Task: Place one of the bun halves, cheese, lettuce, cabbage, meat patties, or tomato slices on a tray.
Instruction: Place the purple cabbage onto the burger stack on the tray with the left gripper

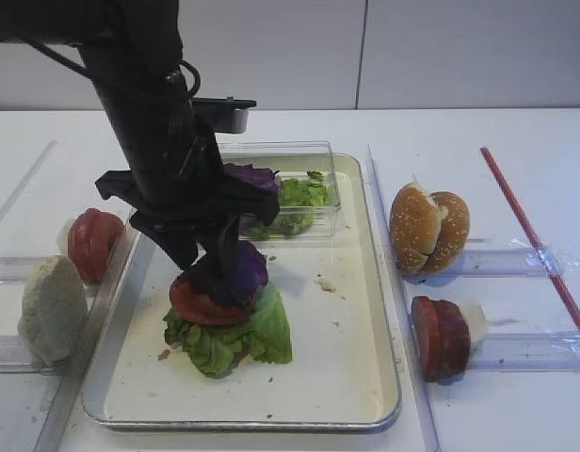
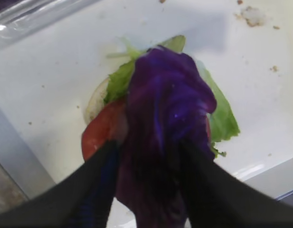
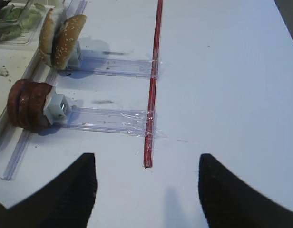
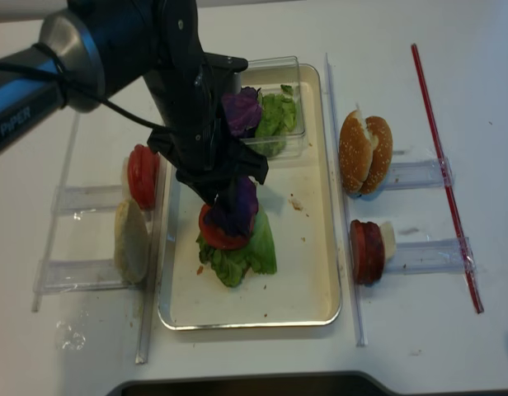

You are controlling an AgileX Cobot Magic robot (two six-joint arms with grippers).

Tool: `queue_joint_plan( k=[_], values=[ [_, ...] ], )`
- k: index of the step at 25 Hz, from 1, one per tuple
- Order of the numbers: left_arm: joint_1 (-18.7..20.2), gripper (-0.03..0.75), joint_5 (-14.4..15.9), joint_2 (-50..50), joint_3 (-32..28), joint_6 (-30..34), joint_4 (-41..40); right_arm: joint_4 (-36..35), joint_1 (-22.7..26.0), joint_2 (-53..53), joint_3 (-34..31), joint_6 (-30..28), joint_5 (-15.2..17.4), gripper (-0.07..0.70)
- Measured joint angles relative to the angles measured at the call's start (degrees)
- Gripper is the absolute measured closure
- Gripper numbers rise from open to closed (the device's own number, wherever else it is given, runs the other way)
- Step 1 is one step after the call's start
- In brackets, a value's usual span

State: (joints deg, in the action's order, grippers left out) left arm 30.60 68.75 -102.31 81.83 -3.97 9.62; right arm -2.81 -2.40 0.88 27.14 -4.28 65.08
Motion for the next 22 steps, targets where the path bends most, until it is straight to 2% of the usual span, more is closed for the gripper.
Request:
queue_joint_plan(
  k=[3,6,14,22],
  values=[
    [0.0,0.352,0.57,0.0,0.0,0.0,-0.9,0.0,0.0,0.0,0.0,0.0,0.0,0.158],
    [0.0,0.327,0.7,0.0,0.0,0.0,-1.45,0.0,0.0,0.0,0.0,0.0,0.0,0.158],
    [0.0,0.314,1.06,0.0,3.7,-0.13,-2.4,0.0,0.0,0.0,0.0,0.0,0.0,0.158],
    [0.0,0.314,1.18,0.0,3.8,-1.31,-2.3,0.0,0.0,0.0,0.0,0.0,0.0,0.158]
  ],
)
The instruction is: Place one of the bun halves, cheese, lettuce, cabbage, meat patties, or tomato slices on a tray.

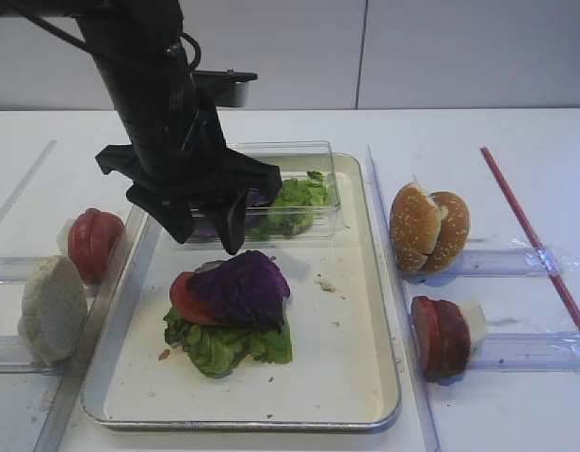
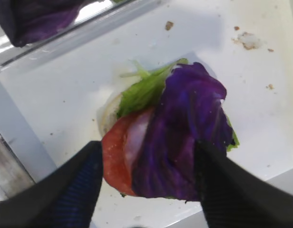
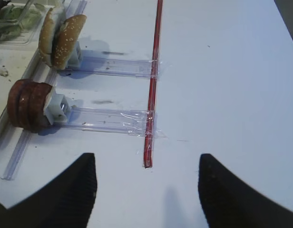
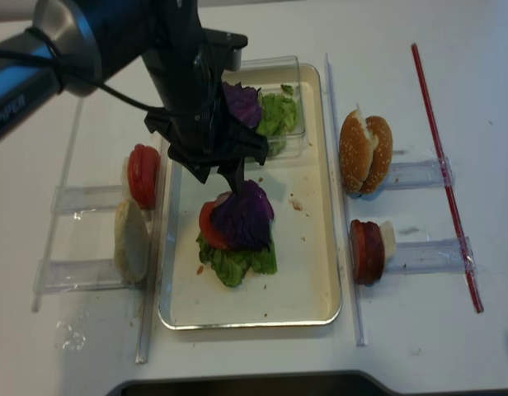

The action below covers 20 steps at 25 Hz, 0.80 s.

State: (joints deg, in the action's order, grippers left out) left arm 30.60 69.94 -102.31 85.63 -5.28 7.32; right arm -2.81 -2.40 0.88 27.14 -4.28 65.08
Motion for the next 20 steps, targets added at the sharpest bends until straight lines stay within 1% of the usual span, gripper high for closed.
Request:
queue_joint_plan(
  k=[5,10,13,17,20],
  values=[
    [0.0,0.314,0.0,0.86,0.0,-0.21,-0.67,0.0,0.0,0.0,0.0,0.0,0.0,0.158],
    [0.0,0.313,0.27,4.68,0.0,-1.29,-5.58,0.0,0.0,0.0,0.0,0.0,0.0,0.158],
    [-0.54,0.313,0.48,6.26,0.0,-1.9,-6.88,0.0,0.0,0.0,0.0,0.0,0.0,0.158],
    [-3.75,0.314,0.48,8.28,-0.22,-2.23,-7.32,0.0,0.0,0.0,0.0,0.0,0.0,0.158],
    [-7.99,0.314,0.57,10.57,-1.12,-2.27,-7.86,0.0,0.0,0.0,0.0,0.0,0.0,0.158]
  ],
)
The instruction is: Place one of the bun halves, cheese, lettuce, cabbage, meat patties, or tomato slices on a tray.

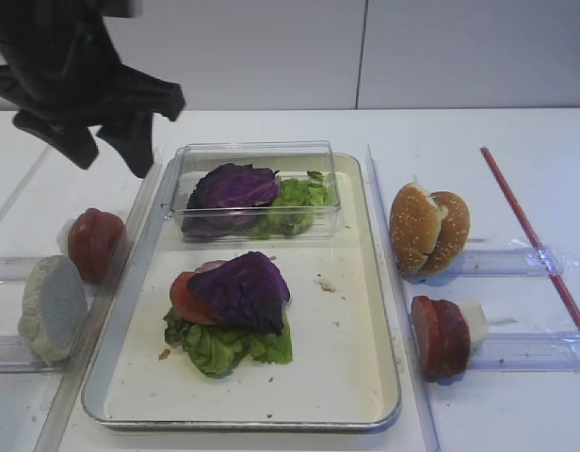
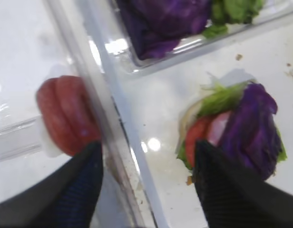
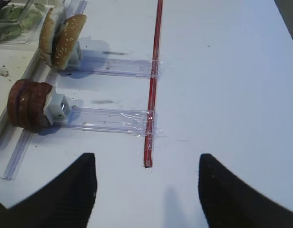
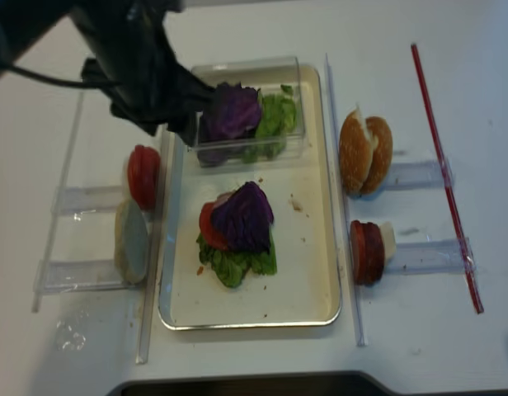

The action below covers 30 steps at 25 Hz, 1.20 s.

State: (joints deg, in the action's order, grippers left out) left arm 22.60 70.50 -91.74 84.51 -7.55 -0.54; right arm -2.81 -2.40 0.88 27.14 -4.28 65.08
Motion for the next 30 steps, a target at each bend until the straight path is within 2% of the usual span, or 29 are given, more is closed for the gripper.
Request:
queue_joint_plan(
  k=[5,9,11,19,30],
  values=[
    [-8.18,0.314,0.05,5.18,-3.32,0.77,-0.65,0.0,0.0,0.0,0.0,0.0,0.0,0.158],
    [-14.4,0.314,0.14,10.5,-9.01,1.52,-0.93,0.0,0.0,0.0,0.0,0.11,0.0,0.158],
    [-16.17,0.313,0.51,13.18,-11.53,1.55,-1.06,0.0,0.0,0.0,0.0,0.11,0.0,0.158],
    [-17.11,0.314,0.63,22.86,-16.64,1.89,-1.06,0.0,0.0,0.0,0.0,0.25,0.0,0.158],
    [-17.11,0.321,1.1,48.26,-33.02,2.39,-1.06,0.0,0.0,0.0,0.0,0.15,0.0,0.158]
  ],
)
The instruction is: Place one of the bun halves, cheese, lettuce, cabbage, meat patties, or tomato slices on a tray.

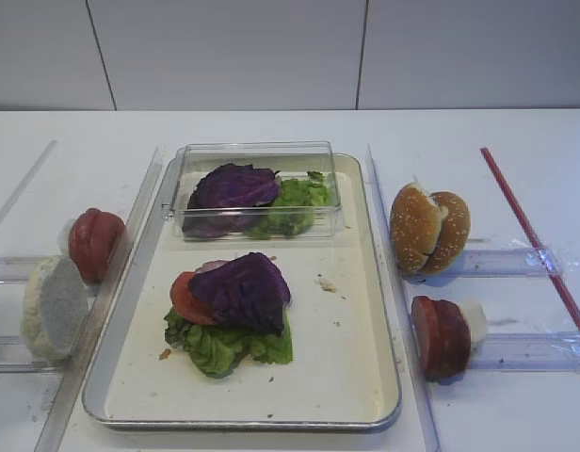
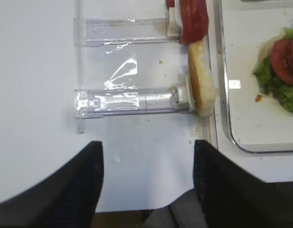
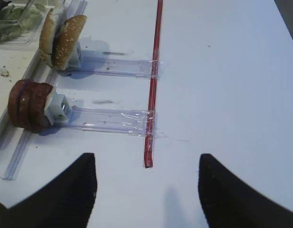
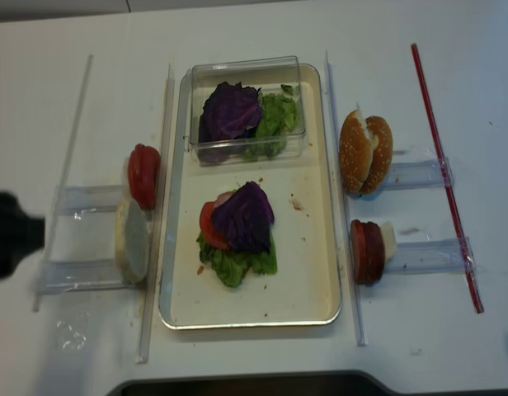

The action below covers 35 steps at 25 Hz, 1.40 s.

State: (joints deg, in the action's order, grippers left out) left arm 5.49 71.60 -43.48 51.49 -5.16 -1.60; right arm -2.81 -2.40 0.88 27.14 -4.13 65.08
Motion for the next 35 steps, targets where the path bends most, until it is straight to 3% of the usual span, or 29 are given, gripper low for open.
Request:
queue_joint_plan(
  k=[12,19,22,35],
  values=[
    [0.0,0.326,0.76,31.31,-17.27,1.65,-0.27,0.0,0.0,0.0,0.0,0.0,0.0,0.158],
    [0.0,0.335,-0.85,42.8,-22.11,1.98,-0.63,0.0,0.0,0.0,0.0,0.0,0.0,0.158],
    [0.0,0.342,-2.92,44.27,-23.52,2.07,-0.63,0.0,0.0,0.0,0.0,0.0,0.0,0.158],
    [0.0,0.367,-3.9,44.27,-23.64,2.19,-0.63,0.0,0.0,0.0,-0.12,0.0,0.0,0.158]
  ],
)
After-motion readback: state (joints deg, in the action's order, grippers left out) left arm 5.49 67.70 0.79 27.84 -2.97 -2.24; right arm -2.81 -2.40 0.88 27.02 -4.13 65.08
